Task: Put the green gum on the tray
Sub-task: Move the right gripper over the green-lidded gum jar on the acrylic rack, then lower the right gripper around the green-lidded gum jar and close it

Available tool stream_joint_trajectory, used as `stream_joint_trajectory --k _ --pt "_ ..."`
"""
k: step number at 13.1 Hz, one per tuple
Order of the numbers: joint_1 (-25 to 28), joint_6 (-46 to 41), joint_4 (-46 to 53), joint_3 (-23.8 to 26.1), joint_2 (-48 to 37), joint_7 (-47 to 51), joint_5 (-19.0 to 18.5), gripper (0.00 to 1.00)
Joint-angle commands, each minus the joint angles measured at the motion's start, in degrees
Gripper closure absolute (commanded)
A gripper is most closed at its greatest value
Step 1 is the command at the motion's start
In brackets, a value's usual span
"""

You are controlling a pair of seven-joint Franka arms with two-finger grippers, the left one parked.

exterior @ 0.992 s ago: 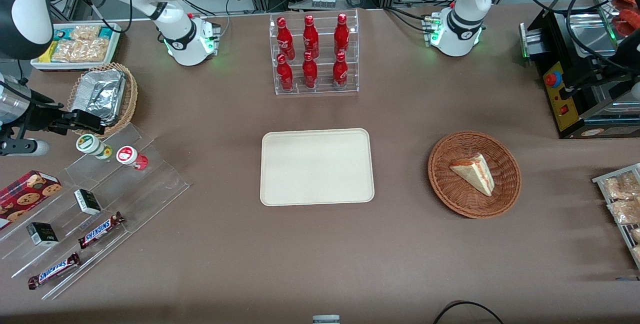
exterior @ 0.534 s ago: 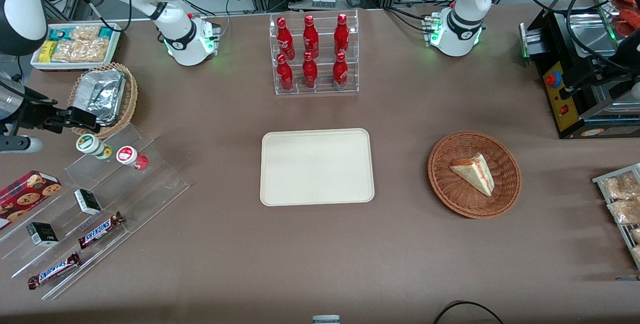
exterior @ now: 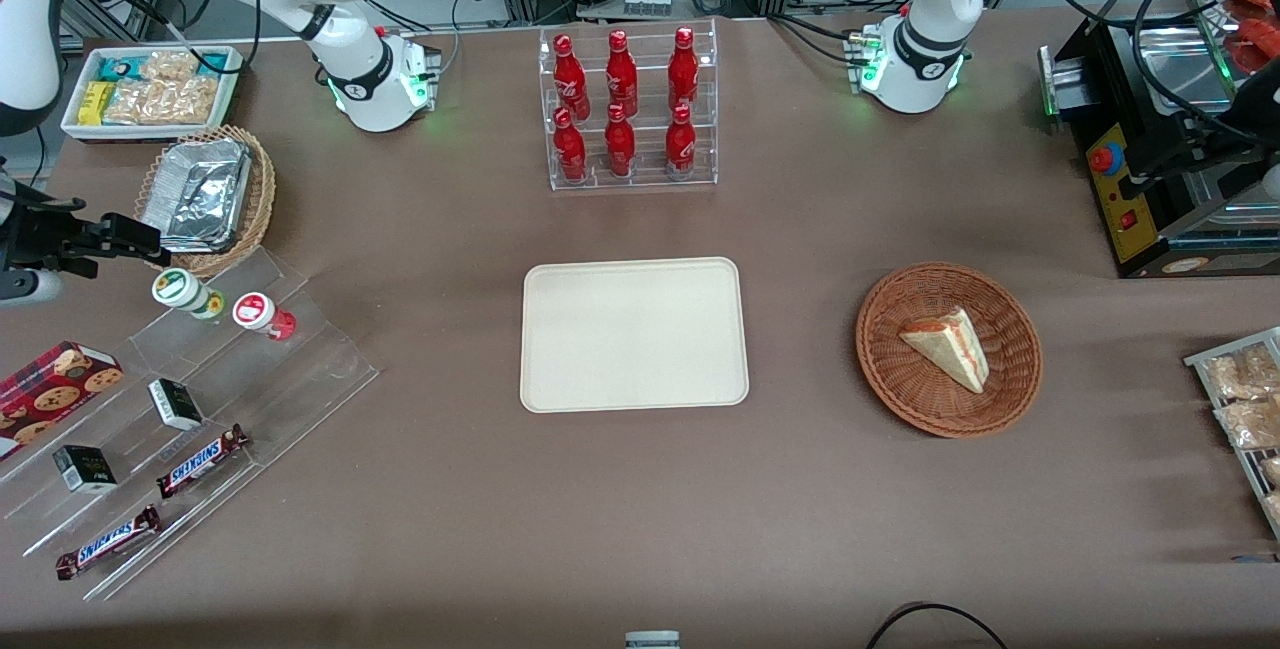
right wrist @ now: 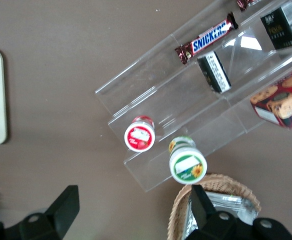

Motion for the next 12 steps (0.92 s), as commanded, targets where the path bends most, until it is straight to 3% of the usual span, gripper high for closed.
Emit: stream_joint_trajectory --k 1,3,8,12 --pt "-1.33 8.46 -11.11 -0.52 -6.58 -10.31 -0.98 0.01" --pt "-2.12 12.25 -15.61 -0.78 -8.08 -15.61 -2.74 0.01" --pt "-3.36 25.42 -24.48 -3.76 -8.18 -28.18 -2.75 0.01" --pt "-3.53 31.15 -27.66 -4.12 -7.13 -30.48 -2.75 0.01"
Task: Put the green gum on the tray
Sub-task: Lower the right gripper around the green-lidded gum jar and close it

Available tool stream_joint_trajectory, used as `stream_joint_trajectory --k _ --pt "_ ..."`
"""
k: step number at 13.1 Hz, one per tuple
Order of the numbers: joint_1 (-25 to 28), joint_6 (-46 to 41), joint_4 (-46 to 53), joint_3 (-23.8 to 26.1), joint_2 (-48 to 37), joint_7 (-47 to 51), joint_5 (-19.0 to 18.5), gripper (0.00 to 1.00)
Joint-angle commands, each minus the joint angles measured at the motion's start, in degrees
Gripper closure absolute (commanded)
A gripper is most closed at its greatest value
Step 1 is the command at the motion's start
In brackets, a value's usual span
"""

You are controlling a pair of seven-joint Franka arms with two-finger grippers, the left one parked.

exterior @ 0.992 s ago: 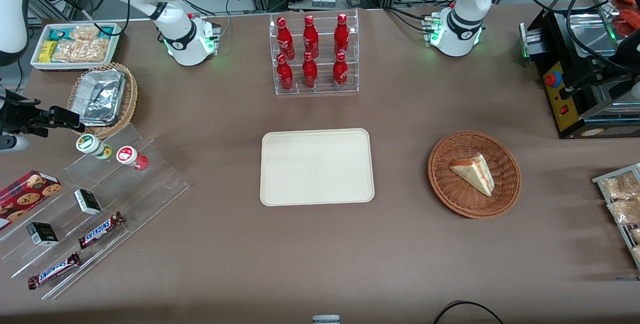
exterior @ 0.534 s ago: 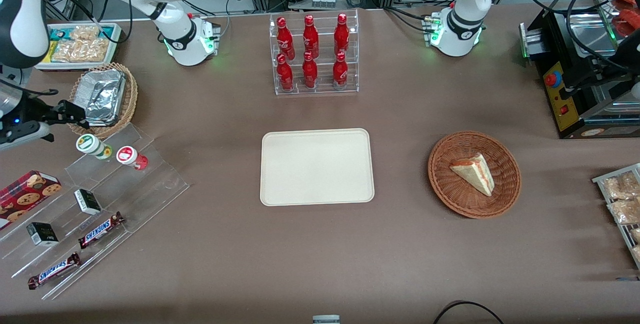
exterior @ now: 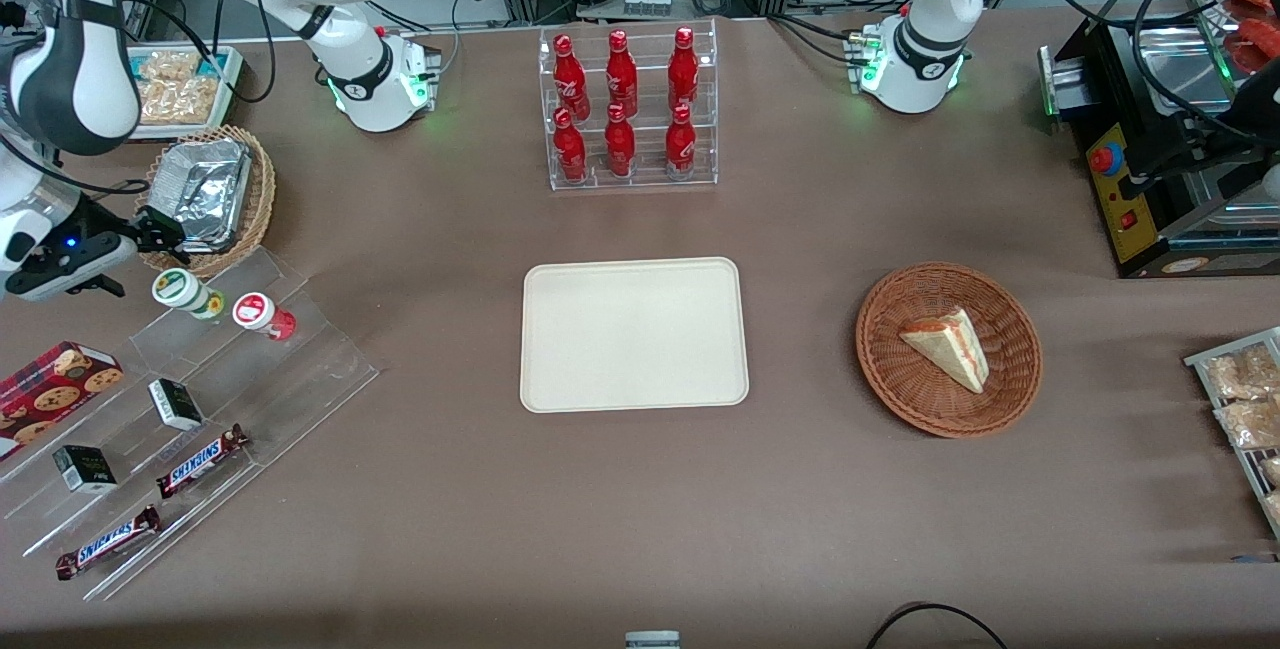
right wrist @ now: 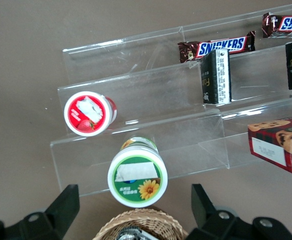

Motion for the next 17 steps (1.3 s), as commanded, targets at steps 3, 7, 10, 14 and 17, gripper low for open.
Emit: stream_joint_trajectory --k 3,7,10,14,17 --pt "0.0 4.87 -3.27 0.02 -0.31 -1.42 -1.01 0.01" --pt "0.0 7.24 -3.36 0.02 1.53 -2.3 -1.1 0.01" --pt "0.0 8.04 -3.45 0.02 2.33 -2.57 -1.1 0.01" --pt "0.18 8.13 -3.45 0.02 2.76 -2.48 -1.1 0.08" --pt "0.44 8.04 -3.27 0.02 2.94 -2.13 -1.01 0.78"
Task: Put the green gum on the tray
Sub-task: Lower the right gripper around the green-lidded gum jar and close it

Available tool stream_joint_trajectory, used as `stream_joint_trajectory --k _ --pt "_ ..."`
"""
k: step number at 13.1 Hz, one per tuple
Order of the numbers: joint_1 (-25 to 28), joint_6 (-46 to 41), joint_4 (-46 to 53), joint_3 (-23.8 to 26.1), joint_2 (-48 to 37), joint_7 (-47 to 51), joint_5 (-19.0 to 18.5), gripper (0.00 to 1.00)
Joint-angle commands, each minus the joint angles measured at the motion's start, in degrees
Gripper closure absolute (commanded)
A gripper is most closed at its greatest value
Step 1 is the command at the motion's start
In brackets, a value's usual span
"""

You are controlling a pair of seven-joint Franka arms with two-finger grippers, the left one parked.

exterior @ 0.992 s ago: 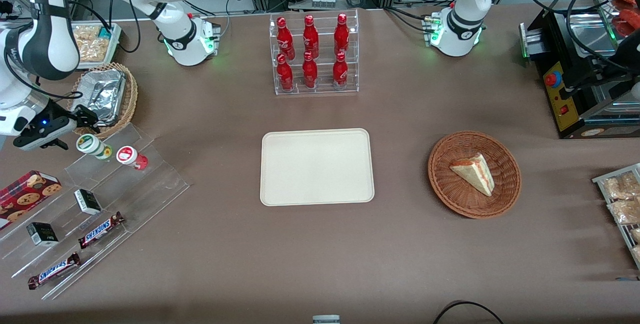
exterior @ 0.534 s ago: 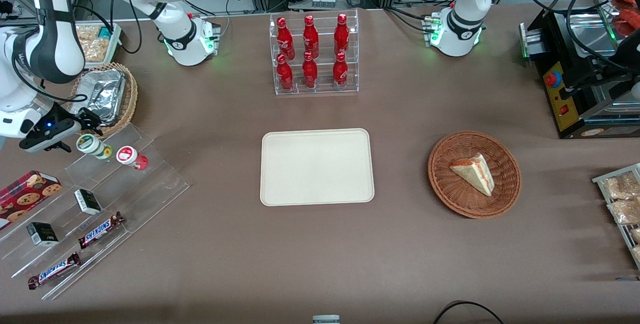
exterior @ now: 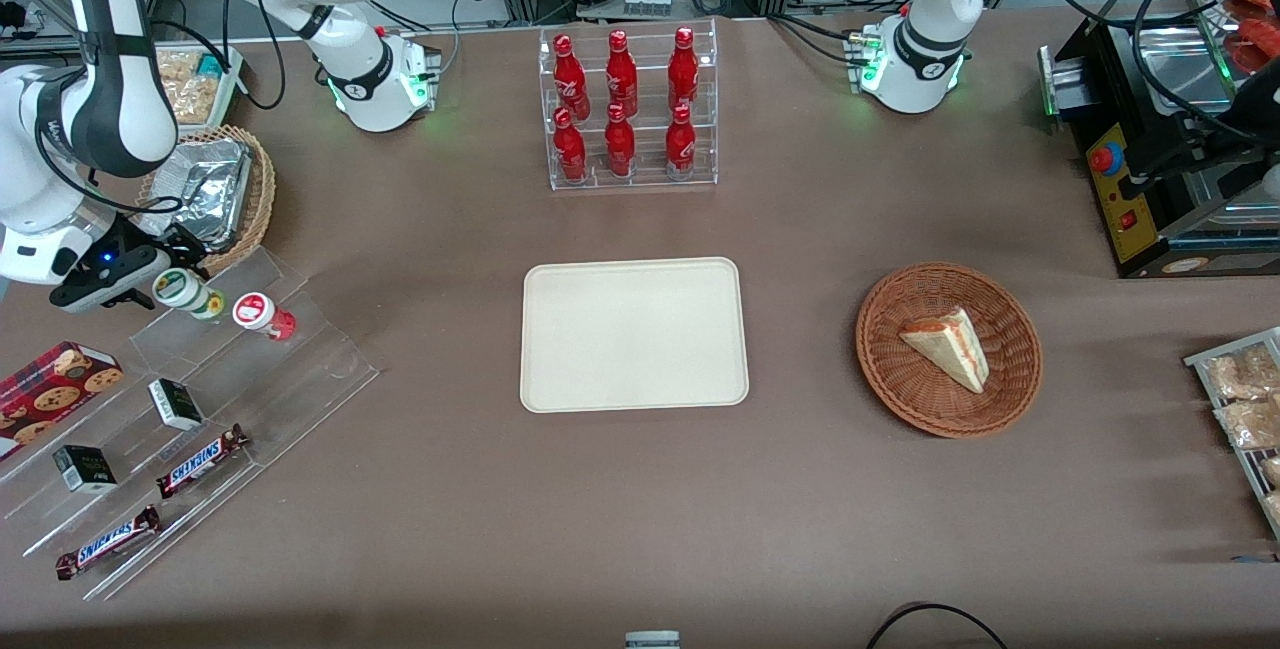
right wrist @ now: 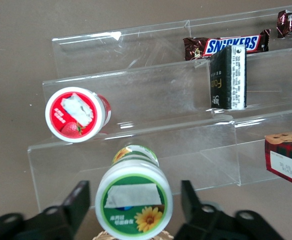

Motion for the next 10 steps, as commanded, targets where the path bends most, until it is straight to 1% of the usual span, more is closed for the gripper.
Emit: stream_joint_trajectory --k 1,2,5,6,7,10 --pt "0.31 1.08 -0.29 -0.13 -0.24 0.17 -1.0 0.96" --pt "0.4 0.91 -0.11 -0.04 -0.24 0.26 -1.0 1.0" --pt "0.66 -0.84 1.73 0.31 -0.68 0.26 -1.0 1.0" --pt "0.67 -3.64 3.74 0.57 -0.77 0.26 -1.0 1.0" --pt "0.75 -8.19 6.89 1.45 -0.68 0.43 -0.92 1.0" --pt "0.93 -20.5 16.04 5.05 -0.51 3.23 -0.74 1.0"
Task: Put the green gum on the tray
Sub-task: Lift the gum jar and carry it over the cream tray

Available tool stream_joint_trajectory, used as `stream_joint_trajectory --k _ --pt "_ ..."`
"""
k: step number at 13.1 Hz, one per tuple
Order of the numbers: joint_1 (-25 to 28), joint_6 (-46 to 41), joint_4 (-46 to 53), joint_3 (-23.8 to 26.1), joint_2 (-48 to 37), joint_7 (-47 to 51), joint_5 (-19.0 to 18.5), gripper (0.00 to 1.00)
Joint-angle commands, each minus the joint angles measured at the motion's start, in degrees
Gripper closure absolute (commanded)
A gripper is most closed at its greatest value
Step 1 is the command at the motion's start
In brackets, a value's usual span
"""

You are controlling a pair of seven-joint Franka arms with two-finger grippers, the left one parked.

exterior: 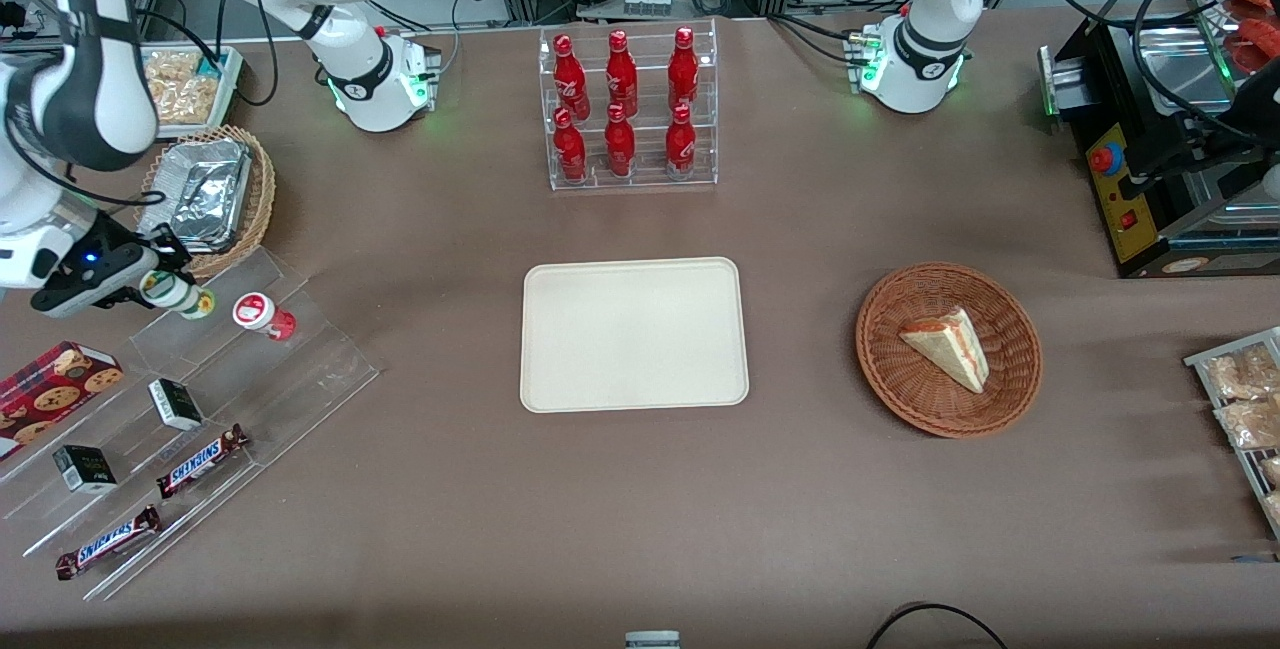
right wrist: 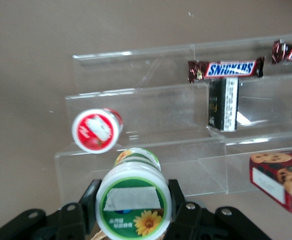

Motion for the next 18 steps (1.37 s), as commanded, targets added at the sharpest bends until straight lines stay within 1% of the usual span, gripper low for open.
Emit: stream_joint_trajectory --k 1,4,6,9,12,14,16,18 --pt "0.6 -10.79 8.7 3.19 0.2 4.55 -0.83 1.0" --pt "1.39 -17.31 13.28 8.1 0.55 12.18 -0.48 1.0" --pt "3.84 -18.29 14.0 10.4 0.72 19.21 -0.3 1.0" --pt "11.21 -18.38 14.34 10.67 1.78 30.11 0.05 1.0" --pt "19.73 -18.38 17.23 10.67 4.84 42.85 0.14 1.0" --pt "24.92 -18.29 20.04 10.67 8.35 51.81 1.54 1.0" --pt "29.93 -17.77 23.47 10.67 13.1 60.96 1.72 1.0" --pt "34.76 -15.5 27.07 10.67 18.36 69.83 1.72 1.0"
